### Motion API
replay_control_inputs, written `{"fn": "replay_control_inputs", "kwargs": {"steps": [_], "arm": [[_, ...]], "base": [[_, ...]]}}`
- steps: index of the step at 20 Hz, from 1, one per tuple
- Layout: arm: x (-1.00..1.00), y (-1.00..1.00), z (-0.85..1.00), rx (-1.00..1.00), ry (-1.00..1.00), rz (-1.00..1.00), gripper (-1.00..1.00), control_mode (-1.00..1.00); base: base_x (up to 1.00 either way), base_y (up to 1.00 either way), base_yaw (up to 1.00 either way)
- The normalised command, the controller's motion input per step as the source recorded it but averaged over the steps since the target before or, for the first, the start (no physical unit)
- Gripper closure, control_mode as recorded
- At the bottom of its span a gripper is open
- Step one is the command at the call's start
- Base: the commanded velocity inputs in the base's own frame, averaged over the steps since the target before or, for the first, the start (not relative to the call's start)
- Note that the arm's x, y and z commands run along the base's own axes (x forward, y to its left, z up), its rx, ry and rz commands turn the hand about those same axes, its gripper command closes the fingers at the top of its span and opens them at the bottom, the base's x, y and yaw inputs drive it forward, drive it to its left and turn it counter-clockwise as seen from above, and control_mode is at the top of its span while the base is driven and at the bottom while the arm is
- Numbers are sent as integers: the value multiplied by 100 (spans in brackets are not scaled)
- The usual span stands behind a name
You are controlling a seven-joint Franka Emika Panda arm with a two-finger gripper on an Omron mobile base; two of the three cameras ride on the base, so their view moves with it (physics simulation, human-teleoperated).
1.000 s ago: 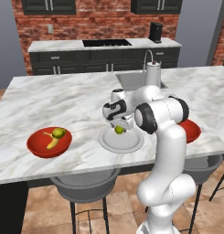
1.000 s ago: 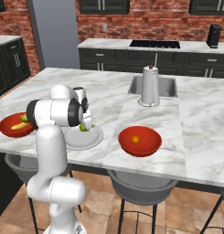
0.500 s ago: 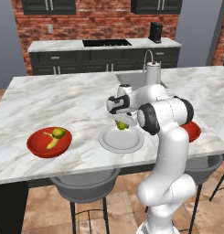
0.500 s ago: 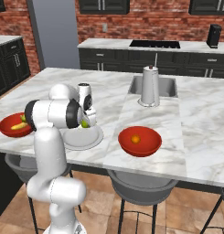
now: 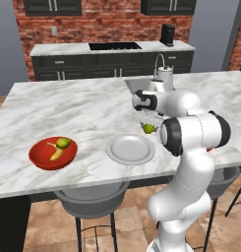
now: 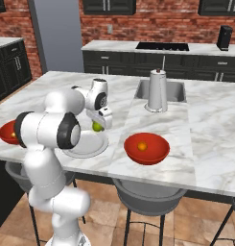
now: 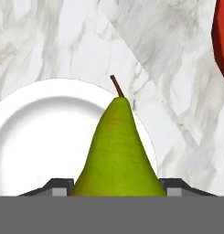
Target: Take the fruits from the plate on the dining counter and place two fruits in each bowl.
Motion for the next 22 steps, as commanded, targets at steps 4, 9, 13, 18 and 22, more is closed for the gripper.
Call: {"fn": "replay_control_inputs", "kwargs": {"steps": [4, 9, 13, 18, 22], "arm": [[-57, -88, 18, -2, 0, 12, 100, -100], [-32, -95, 0, -4, 1, 6, 100, -100], [-14, -99, 0, 0, 2, 15, 100, -100], [-5, -90, -6, 0, 1, 15, 100, -100], [0, -78, -16, 0, 1, 19, 100, -100]], "base": [[0, 0, 0], [0, 0, 0], [0, 0, 0], [0, 0, 0], [0, 0, 0]]}}
